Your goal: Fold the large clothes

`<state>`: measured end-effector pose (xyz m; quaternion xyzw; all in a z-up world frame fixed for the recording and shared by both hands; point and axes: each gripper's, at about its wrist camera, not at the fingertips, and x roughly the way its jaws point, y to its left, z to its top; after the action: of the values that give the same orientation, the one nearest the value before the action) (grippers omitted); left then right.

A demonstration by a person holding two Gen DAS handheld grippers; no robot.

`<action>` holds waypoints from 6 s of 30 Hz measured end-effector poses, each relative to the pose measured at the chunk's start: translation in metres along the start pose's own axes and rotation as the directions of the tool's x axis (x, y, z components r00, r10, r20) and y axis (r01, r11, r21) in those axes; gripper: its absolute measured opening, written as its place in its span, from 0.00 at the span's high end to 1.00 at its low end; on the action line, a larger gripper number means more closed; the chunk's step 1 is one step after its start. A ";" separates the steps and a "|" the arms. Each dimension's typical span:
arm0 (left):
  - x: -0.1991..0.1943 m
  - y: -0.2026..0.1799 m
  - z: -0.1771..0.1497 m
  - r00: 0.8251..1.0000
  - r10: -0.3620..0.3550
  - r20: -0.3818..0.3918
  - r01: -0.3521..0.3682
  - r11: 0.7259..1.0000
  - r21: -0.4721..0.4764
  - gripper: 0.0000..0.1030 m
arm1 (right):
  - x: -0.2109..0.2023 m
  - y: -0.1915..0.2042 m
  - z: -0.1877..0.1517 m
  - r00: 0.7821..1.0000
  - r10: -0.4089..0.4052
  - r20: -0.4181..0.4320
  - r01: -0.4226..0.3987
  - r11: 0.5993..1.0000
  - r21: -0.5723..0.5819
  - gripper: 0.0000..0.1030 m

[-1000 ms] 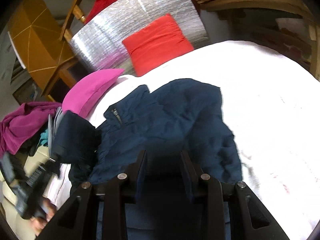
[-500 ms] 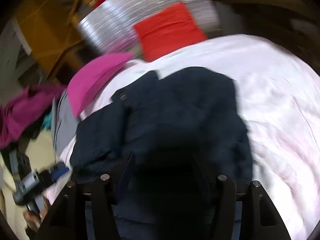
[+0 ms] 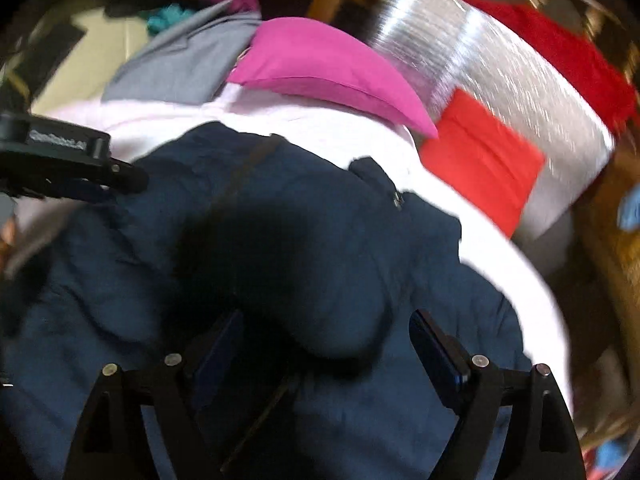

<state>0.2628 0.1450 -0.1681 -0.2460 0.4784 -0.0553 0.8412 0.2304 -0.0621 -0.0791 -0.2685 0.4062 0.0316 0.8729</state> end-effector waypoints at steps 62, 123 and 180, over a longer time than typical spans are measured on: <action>-0.004 -0.044 -0.020 0.977 0.089 0.194 -0.142 0.949 0.282 0.28 | -0.029 -0.202 -0.135 0.942 0.266 0.203 -0.298 0.392 0.870 0.74; 0.017 -0.033 -0.010 0.942 0.315 0.119 -0.336 0.906 0.258 0.00 | 0.018 -0.147 -0.079 0.947 0.322 -0.001 -0.211 0.624 0.752 0.56; -0.006 -0.041 -0.007 0.949 0.265 0.169 -0.303 0.913 0.274 0.00 | -0.028 -0.192 -0.196 0.966 0.260 -0.004 -0.129 0.491 0.861 0.55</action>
<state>0.2595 0.1089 -0.1478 -0.0478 0.4405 0.0124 0.8964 0.1286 -0.3183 -0.0768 0.2416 0.4538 -0.0916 0.8528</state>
